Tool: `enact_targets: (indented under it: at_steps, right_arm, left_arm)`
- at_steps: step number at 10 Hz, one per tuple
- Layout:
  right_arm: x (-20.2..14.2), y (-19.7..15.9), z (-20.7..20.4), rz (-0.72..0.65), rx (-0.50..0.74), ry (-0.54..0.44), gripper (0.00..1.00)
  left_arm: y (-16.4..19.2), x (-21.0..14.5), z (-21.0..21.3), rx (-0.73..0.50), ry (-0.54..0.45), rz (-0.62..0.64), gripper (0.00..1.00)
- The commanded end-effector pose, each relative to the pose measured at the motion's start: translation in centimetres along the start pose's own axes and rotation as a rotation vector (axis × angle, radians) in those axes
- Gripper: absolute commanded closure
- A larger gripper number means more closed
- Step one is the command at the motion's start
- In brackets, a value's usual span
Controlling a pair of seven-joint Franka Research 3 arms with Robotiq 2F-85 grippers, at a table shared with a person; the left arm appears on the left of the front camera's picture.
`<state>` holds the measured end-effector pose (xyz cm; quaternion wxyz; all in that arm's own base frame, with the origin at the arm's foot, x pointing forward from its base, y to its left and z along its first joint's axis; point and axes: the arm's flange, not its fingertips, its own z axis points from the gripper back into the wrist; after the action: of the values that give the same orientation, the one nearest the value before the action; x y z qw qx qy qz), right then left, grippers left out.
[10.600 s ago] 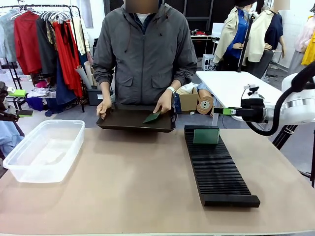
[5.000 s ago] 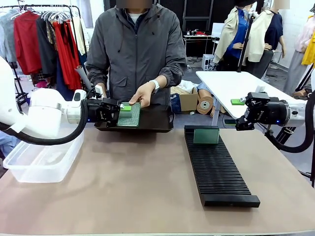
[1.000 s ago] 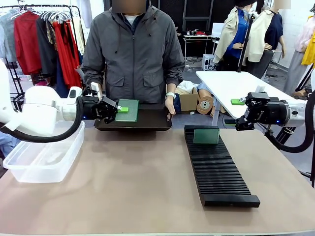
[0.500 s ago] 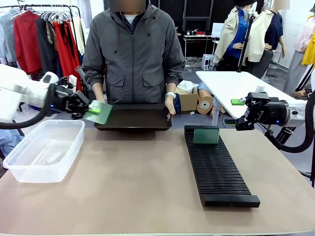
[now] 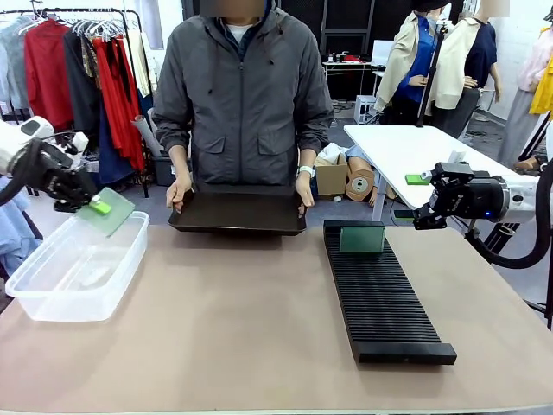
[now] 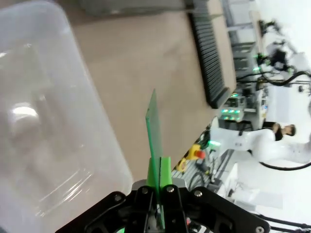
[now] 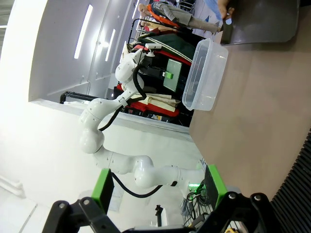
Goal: Sort PCBs into racks and boxes based on the side picked up.
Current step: If the short side of the Blank PCB is picked up, insert it into the PCB Rack ; if the long side is picked up, place it in the Organizing box.
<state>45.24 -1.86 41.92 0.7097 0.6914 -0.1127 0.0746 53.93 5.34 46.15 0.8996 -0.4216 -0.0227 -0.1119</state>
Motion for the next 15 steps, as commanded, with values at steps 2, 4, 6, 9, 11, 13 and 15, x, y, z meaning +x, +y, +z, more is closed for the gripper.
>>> enact_targets:
  at_steps: [2,4,6,9,11,13,15]
  right_arm:
    - [0.1,0.0,0.0,0.02,-0.001,0.0,0.0]
    - [0.1,0.0,0.0,0.02,-0.001,0.0,0.0]
    - [0.1,0.0,0.0,0.02,-0.001,0.0,0.0]
    - [0.1,0.0,0.0,0.02,-0.001,0.0,0.0]
    - [0.1,0.0,0.0,0.02,-0.001,0.0,0.0]
    - [0.1,0.0,0.0,0.02,-0.001,0.0,0.0]
    - [0.1,0.0,0.0,0.02,-0.001,0.0,0.0]
  left_arm:
    - [-1.9,-1.1,1.1,0.282,0.026,0.011,1.0]
    - [-1.9,-1.5,0.4,0.372,0.001,0.032,1.0]
    - [-0.6,-1.1,-1.4,0.447,0.02,0.063,1.0]
    - [1.4,-0.4,-3.0,0.386,0.002,0.082,1.0]
    - [3.6,0.3,-4.5,0.346,-0.023,0.084,1.0]
    - [5.5,0.9,-5.9,0.397,-0.067,0.068,1.0]
    - [6.6,1.2,-6.9,0.346,-0.055,0.053,1.0]
